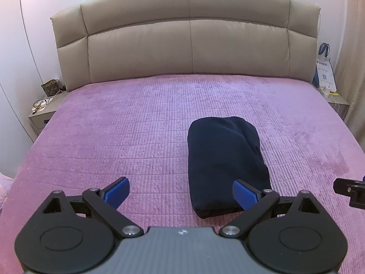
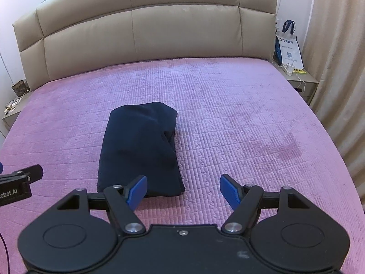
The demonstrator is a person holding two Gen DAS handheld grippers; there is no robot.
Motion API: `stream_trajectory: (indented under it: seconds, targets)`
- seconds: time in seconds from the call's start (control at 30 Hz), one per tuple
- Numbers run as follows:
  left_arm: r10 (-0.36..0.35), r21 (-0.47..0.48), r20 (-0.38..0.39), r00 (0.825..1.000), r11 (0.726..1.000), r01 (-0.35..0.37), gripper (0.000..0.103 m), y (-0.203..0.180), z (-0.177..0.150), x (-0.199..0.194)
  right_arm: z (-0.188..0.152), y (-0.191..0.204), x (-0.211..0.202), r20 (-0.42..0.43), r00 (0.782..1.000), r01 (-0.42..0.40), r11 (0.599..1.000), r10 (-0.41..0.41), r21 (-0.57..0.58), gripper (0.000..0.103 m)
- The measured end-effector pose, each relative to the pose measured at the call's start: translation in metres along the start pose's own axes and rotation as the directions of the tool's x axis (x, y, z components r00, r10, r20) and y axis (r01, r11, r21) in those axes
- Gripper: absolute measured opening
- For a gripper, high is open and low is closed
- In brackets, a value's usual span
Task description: Fold large clothes
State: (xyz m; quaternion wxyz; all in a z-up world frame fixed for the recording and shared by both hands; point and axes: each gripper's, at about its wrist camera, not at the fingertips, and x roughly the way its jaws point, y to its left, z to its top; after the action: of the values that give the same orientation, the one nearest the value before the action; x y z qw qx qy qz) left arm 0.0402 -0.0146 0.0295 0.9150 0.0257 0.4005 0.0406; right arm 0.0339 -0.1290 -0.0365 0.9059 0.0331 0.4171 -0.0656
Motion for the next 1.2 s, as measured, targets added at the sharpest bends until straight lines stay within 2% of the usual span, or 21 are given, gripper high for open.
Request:
stream_trajectory:
  seconds: [0.33, 0.63, 0.83, 1.2]
  targets:
    - [0.028, -0.002, 0.014, 1.000, 1.000, -0.028, 0.099, 0.002, 0.005, -0.005, 0.002, 0.000, -0.004, 0.015, 1.000, -0.025, 1.000, 0.025, 0.013, 0.084]
    - [0.098, 0.027, 0.021, 0.995, 0.995, -0.098, 0.099, 0.002, 0.011, -0.009, 0.004, 0.000, -0.007, 0.036, 0.998, -0.044, 0.999, 0.044, 0.011, 0.084]
    - [0.053, -0.004, 0.037, 0.998, 0.999, -0.053, 0.099, 0.009, 0.012, -0.013, 0.005, 0.001, -0.008, 0.045, 0.998, -0.046, 0.999, 0.046, 0.006, 0.084]
    - [0.030, 0.018, 0.051, 0.998, 0.999, -0.031, 0.098, 0.007, 0.011, -0.013, 0.005, 0.003, -0.008, 0.050, 0.997, -0.053, 0.999, 0.053, -0.004, 0.084]
